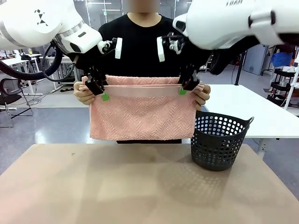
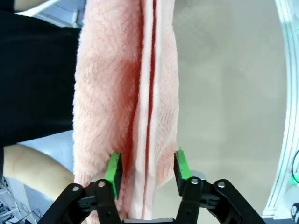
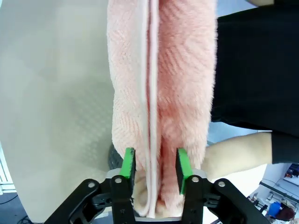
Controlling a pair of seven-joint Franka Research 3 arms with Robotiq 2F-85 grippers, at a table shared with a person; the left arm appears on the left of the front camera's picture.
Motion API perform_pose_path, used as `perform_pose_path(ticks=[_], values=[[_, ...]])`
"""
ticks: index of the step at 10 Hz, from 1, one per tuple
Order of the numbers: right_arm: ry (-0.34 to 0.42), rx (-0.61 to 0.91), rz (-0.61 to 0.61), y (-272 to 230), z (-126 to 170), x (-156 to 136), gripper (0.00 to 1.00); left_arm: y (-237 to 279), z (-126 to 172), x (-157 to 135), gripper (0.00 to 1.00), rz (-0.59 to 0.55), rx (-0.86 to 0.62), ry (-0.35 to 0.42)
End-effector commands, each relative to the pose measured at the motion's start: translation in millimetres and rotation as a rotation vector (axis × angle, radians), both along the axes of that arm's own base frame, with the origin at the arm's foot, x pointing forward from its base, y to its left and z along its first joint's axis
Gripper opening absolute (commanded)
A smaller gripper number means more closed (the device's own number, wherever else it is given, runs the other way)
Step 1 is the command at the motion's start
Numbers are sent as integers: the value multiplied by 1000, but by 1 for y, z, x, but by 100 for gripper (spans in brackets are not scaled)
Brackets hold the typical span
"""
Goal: Fold the towel.
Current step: Release the end of the 100 cm Hotel Towel you were holding.
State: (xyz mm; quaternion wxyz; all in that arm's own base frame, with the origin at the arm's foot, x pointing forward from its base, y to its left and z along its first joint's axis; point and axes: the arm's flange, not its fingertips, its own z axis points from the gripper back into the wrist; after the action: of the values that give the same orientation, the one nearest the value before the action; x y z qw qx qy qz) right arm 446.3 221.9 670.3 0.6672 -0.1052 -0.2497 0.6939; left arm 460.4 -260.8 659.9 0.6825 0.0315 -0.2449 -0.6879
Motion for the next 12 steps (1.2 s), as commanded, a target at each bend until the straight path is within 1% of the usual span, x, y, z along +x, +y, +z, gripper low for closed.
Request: perform_pose_path(ticks=[1,2,3,4,5,6,7,8,9,10,11,12], values=[[9,35,-8,-16,36,-4,100,8,12,-4,100,39,-21,-9],[18,96,-55,-28,64,-10,100,16,28,-11,100,80,-74,4],[6,154,-144,-45,97,-21,100,30,48,-22,100,152,-121,23],[31,204,-247,-69,134,-37,91,50,72,-42,100,232,-216,85],[86,244,-370,-91,158,-52,100,69,87,-60,100,348,-222,93],[104,293,-460,-109,173,-66,100,89,94,-78,100,461,-276,138],[46,302,-593,-124,178,-78,100,111,92,-95,100,541,-300,121],[51,319,-680,-139,175,-94,100,135,82,-115,100,664,-319,177],[64,351,-747,-153,169,-108,100,152,78,-133,100,771,-323,180],[76,386,-806,-167,163,-117,100,168,77,-146,100,824,-344,178],[121,419,-825,-176,152,-120,100,182,77,-148,100,871,-366,175],[150,424,-861,-185,140,-123,100,189,80,-148,100,880,-383,192]])
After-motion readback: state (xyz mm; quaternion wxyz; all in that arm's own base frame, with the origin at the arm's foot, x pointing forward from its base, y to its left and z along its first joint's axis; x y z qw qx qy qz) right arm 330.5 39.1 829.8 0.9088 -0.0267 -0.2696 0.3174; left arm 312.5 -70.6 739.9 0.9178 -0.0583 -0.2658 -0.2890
